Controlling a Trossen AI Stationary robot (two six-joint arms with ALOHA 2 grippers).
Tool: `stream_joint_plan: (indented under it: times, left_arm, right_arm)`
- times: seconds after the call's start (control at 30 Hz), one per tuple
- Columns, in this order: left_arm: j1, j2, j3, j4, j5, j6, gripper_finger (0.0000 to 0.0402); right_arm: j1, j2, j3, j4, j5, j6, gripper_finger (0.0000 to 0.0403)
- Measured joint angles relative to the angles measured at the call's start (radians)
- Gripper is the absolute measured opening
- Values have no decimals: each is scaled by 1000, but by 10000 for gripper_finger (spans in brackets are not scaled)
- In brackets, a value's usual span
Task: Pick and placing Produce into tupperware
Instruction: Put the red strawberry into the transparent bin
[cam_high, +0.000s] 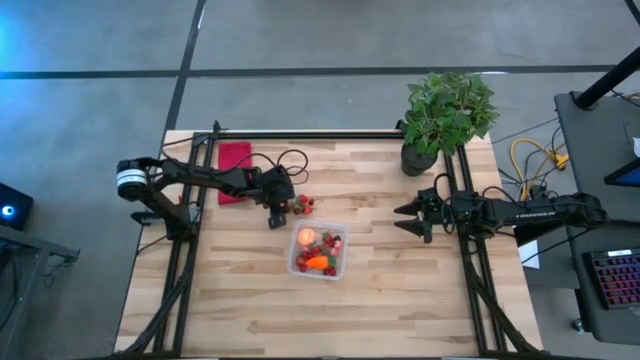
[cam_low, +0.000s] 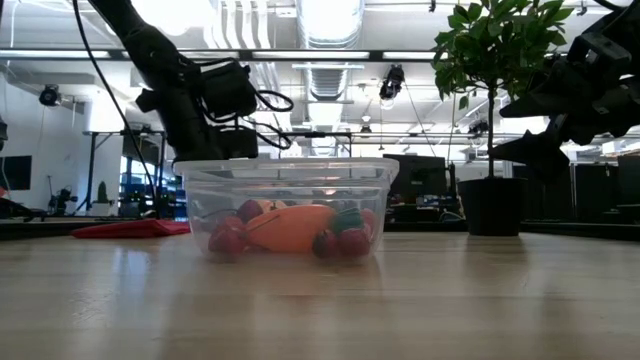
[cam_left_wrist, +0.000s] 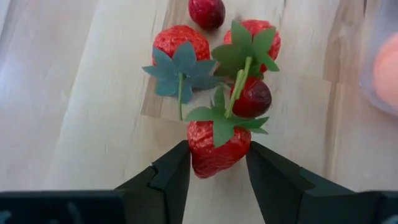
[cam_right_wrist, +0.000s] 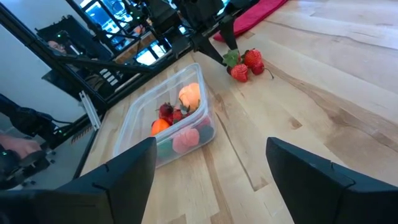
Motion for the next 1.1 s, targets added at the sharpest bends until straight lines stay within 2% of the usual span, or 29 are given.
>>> stream_joint_plan:
  times: [0.17,0.3,0.5,0.6,0.8,1.1]
  left_arm:
    - [-3,-59,7,1,5,-37,140]
    - [-12,-153,7,-17,13,-73,140]
    - [-72,-280,4,-1,226,-223,140]
    - [-142,-304,4,18,253,-244,140]
    - [-240,-264,4,69,256,-249,141]
    - [-257,-132,56,142,251,-404,149]
  right_arm:
    - [0,0,0,0,0,0,297]
    - [0,0,0,0,0,0,293]
    - [0,0,0,0,0,0,292]
    - [0,0,0,0,0,0,295]
    - [0,0,0,0,0,0,294]
    - [0,0,0,0,0,0,295]
